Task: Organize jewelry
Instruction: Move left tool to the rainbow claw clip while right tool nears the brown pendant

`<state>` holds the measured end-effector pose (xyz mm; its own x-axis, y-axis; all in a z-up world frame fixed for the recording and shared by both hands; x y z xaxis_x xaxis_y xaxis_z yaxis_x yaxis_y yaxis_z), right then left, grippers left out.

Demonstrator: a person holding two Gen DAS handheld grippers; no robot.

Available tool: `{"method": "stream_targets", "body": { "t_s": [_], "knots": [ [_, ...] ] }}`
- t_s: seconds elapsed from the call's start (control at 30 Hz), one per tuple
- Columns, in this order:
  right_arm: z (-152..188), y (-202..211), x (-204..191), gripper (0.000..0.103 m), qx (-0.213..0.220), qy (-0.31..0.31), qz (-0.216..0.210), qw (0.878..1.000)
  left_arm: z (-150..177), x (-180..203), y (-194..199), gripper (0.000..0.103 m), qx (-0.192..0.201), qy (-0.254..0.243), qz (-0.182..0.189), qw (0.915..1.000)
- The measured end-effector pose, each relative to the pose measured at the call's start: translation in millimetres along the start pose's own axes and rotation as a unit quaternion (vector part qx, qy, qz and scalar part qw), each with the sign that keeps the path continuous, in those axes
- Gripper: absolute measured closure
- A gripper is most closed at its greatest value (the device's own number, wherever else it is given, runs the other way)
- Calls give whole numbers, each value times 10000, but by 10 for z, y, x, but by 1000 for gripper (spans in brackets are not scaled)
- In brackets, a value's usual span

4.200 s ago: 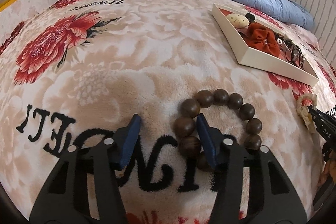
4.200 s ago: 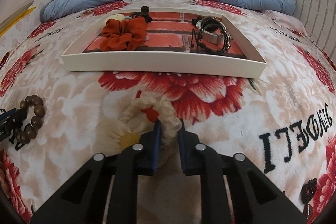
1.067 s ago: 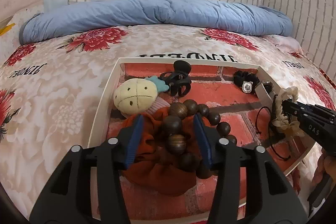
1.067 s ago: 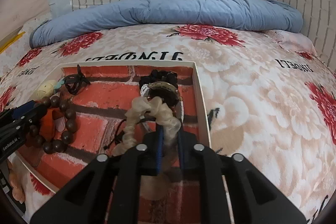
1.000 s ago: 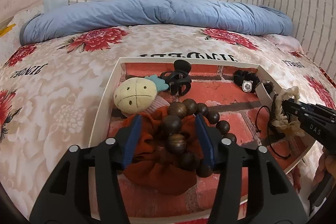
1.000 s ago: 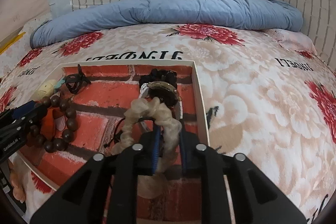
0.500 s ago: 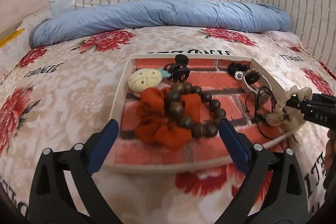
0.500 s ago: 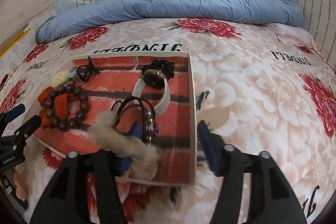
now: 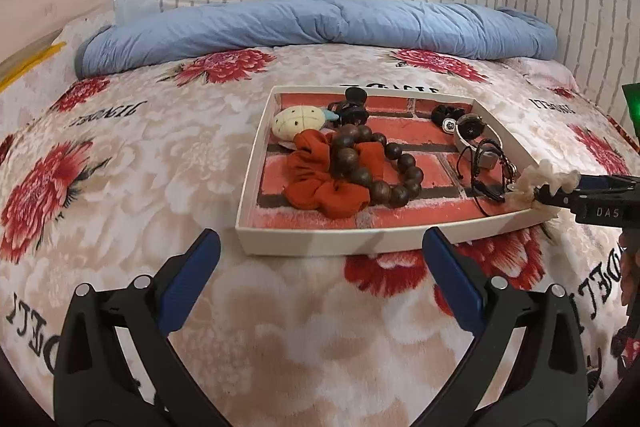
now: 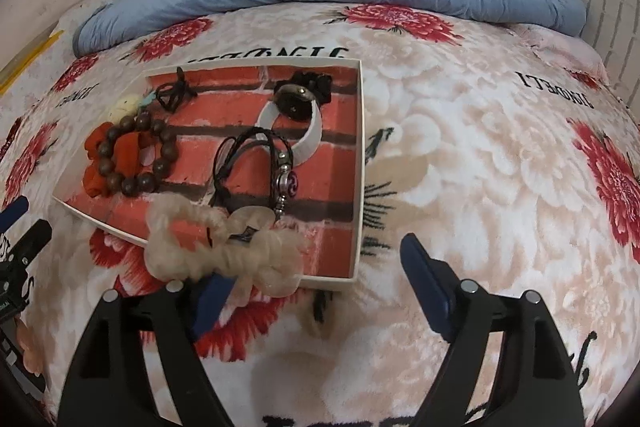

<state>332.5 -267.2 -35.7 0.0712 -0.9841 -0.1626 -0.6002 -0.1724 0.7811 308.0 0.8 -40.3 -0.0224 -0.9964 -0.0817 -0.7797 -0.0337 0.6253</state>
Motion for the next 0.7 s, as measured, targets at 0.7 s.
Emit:
{"method": "stream_targets", "body": {
  "t_s": [0.7],
  "knots": [
    [1, 417, 205, 15, 302, -426, -215, 9984, 26, 62, 279, 5, 48, 66, -44, 10000]
  ]
}}
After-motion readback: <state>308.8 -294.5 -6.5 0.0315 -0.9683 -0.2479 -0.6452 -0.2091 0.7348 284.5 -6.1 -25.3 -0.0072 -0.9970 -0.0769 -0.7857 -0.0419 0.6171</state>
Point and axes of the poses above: each gripper's, at about its wrist camera, not at the fingertips, and y roughly against the way its jaws point, x to its right, z to its underside, the point moved 4 cm from there along -y, roughly the way its jaws point, and after that the axes turned 8 degrees about -z, right-handed, at the moved point
